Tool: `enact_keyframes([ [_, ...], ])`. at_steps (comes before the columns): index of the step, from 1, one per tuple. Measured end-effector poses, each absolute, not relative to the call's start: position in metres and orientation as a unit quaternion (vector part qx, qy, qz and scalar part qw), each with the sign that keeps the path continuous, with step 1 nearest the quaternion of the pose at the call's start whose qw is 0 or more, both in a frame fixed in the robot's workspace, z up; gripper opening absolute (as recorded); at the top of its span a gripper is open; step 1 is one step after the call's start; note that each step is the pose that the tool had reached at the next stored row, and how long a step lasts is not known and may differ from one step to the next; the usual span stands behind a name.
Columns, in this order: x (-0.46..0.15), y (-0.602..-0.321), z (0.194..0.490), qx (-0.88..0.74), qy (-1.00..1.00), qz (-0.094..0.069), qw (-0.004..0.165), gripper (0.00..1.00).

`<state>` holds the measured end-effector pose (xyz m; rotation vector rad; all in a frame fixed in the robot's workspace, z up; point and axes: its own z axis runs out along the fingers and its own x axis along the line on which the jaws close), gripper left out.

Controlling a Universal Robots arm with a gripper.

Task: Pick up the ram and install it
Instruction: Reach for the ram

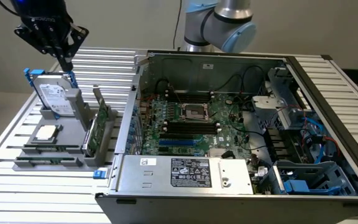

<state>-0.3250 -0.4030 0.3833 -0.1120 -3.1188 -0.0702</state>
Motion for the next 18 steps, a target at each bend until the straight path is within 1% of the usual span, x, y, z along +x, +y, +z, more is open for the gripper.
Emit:
enact_keyframes([
  [4,-0.338,-0.410,0.382,-0.035,-0.999,-0.022,0.010,0.11],
  [18,-0.350,-0.437,0.380,-0.015,-1.000,-0.024,0.011,0.11],
])
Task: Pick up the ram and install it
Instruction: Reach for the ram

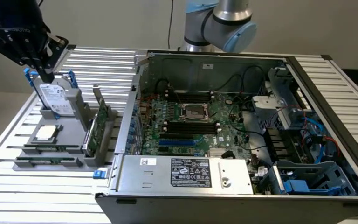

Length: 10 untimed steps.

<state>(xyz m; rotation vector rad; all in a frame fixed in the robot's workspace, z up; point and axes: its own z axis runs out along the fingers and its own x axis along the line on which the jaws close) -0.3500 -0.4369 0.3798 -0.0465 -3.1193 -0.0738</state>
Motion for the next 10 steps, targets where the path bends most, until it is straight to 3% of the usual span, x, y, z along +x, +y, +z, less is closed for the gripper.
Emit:
enact_keyframes([
  [10,-0.363,-0.443,0.375,0.005,-1.000,-0.024,0.011,0.11],
])
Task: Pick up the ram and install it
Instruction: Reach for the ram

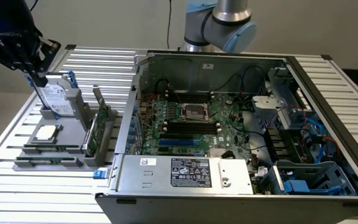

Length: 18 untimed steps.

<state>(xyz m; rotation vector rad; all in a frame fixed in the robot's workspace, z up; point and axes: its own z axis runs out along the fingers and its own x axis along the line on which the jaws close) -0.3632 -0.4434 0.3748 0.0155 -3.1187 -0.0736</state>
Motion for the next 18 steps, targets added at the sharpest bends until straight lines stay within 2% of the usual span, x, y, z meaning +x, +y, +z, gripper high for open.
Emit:
enact_keyframes([
  [12,-0.389,-0.450,0.362,0.017,-1.000,-0.023,0.011,0.11],
  [18,-0.394,-0.465,0.360,0.020,-0.999,-0.024,0.011,0.11],
])
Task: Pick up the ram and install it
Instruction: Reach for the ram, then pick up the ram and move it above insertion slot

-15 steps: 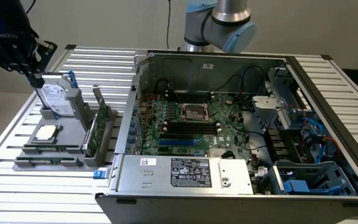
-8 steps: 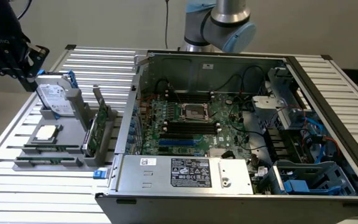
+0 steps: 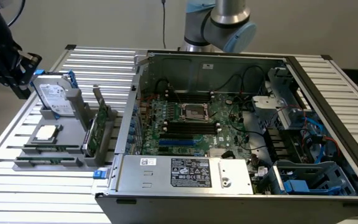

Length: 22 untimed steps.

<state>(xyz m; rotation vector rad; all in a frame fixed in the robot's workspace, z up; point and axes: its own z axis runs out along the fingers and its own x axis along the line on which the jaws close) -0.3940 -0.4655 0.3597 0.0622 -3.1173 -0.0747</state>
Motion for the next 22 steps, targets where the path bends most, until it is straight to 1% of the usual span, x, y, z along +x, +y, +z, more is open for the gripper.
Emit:
enact_keyframes([
  [2,-0.3957,-0.4703,0.3595,0.021,-0.999,-0.024,0.011,0.11],
  [18,-0.3958,-0.4704,0.3593,0.020,-0.999,-0.024,0.011,0.11],
  [22,-0.3961,-0.4706,0.3569,0.047,-0.999,-0.025,0.011,0.11],
])
